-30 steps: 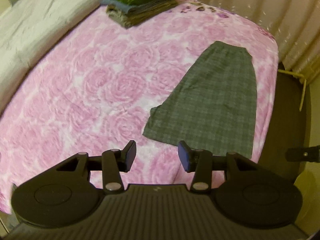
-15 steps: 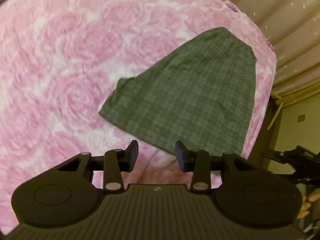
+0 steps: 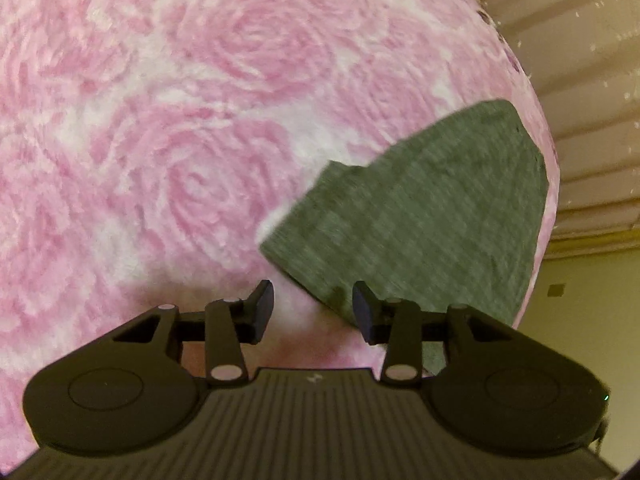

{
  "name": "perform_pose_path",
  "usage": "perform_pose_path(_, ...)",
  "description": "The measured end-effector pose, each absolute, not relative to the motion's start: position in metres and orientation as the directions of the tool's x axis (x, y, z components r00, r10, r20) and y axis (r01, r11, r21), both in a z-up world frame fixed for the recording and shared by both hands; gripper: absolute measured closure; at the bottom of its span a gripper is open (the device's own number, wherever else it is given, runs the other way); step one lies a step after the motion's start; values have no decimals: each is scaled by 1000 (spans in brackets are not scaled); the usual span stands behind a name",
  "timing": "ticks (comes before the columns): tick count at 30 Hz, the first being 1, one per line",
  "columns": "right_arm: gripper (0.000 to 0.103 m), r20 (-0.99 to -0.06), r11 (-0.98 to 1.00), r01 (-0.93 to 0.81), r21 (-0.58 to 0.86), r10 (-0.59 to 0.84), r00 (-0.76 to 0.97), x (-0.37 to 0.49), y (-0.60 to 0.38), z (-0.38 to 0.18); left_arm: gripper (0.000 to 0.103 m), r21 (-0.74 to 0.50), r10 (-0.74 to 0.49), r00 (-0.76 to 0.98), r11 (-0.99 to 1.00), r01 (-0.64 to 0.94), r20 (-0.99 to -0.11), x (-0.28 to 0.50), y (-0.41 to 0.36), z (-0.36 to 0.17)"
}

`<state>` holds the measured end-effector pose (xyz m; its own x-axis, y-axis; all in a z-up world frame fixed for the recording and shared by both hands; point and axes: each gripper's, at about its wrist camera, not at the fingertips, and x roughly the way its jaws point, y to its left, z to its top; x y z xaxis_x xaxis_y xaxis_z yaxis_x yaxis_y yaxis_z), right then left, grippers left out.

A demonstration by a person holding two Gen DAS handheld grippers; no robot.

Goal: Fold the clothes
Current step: 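Lower both tools and grasp the waistband end of the grey plaid shorts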

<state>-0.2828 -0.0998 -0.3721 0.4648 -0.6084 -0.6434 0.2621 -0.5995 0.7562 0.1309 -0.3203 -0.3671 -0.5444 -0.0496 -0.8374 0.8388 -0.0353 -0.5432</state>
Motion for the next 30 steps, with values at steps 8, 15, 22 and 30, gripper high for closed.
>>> perform_pose_path(8,50,-631,-586,248,771,-653,418,-270,-97,-374,65,-690,-128,-682,233,685,-720,153,-316,-405)
perform_pose_path(15,79,-655,-600,269,754,-646,393,-267,-96,-376,80,-735,-178,-721,300,608,-670,157,-315,-420)
perform_pose_path(22,99,-635,-574,280,770,-641,431,-274,-104,-360,97,-726,-193,-703,264,635,-685,160,-319,-408)
perform_pose_path(30,99,-546,-589,87,804,-672,500,-308,-122,-338,97,-762,-256,-718,230,605,-647,137,-347,-359)
